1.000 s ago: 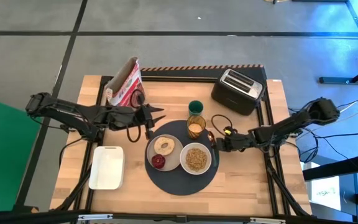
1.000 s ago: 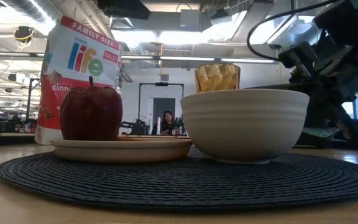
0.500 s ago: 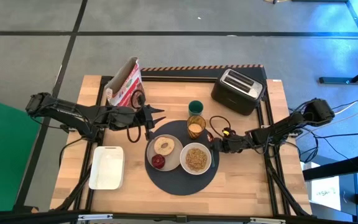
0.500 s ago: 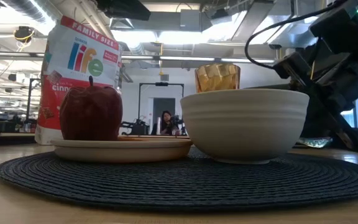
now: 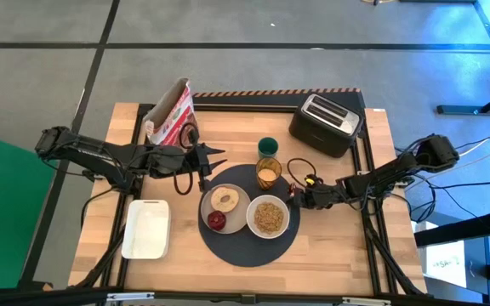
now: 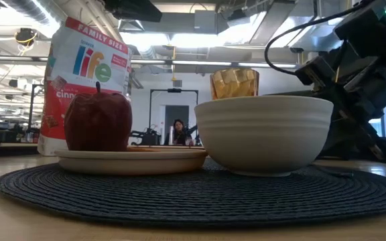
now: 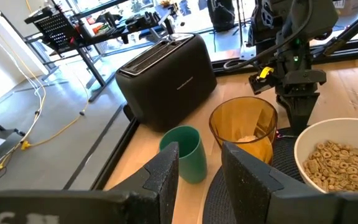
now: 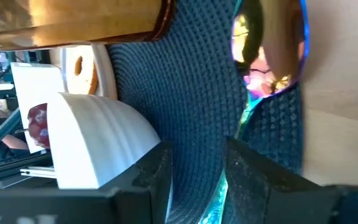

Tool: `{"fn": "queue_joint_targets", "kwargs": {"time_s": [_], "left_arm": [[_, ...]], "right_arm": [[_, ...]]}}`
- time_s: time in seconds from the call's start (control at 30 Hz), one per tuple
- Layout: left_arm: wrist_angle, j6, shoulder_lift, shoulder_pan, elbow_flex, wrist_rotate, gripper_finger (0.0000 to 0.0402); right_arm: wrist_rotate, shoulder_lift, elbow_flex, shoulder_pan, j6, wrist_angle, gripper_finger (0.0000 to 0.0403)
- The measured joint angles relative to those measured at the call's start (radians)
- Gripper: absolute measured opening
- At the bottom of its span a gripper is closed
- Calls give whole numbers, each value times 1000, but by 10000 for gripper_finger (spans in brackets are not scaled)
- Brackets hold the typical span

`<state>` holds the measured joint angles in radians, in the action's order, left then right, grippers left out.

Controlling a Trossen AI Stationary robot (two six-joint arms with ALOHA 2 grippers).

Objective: Arrange a breakfast setting
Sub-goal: Put the blue spoon on the black mat

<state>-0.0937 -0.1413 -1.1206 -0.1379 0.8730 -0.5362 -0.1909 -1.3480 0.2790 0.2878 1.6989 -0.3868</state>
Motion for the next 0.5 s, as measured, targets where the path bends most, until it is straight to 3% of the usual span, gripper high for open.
{"fn": "queue_joint_targets", "kwargs": {"time_s": [0.2,0.33,0.5], "left_arm": [[-2,0,4,1,0,-1,116],[-3,4,20,24,0,-4,116],[-6,12,35,63,0,5,116]], "right_arm": [[-13,73,0,0,-27,33,125],[-77,165,1,0,-69,100,124],[-200,253,21,0,-57,420,124]]}}
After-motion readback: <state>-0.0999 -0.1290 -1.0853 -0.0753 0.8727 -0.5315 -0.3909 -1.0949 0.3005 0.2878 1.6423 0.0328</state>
